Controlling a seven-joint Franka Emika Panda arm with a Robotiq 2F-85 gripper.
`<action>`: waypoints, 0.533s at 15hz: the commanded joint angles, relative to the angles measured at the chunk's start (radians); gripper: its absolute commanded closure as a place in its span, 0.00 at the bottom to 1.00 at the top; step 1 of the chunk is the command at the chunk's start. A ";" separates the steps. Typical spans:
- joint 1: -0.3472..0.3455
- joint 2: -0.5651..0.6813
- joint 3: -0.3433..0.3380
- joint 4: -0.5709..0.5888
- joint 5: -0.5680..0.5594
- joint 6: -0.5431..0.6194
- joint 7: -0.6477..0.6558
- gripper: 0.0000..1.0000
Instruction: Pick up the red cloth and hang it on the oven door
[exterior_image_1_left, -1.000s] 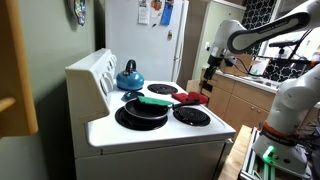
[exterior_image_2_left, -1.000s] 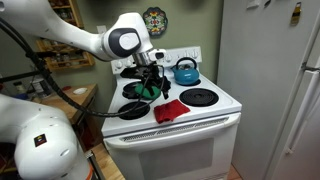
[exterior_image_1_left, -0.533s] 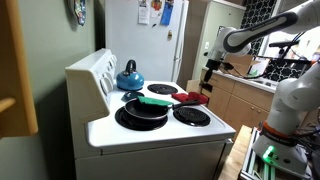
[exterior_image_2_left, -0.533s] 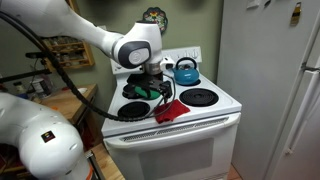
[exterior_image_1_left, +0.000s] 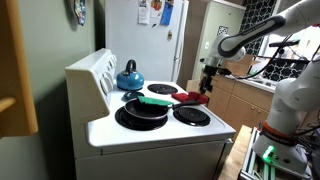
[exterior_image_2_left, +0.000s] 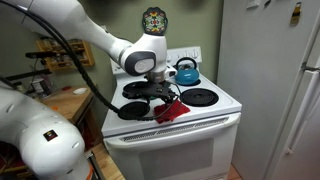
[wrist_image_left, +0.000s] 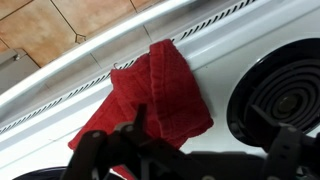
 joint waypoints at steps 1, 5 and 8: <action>-0.002 0.038 -0.007 -0.011 0.035 0.085 -0.073 0.00; 0.004 0.070 -0.008 -0.011 0.054 0.161 -0.107 0.11; 0.009 0.083 -0.010 -0.013 0.076 0.186 -0.131 0.24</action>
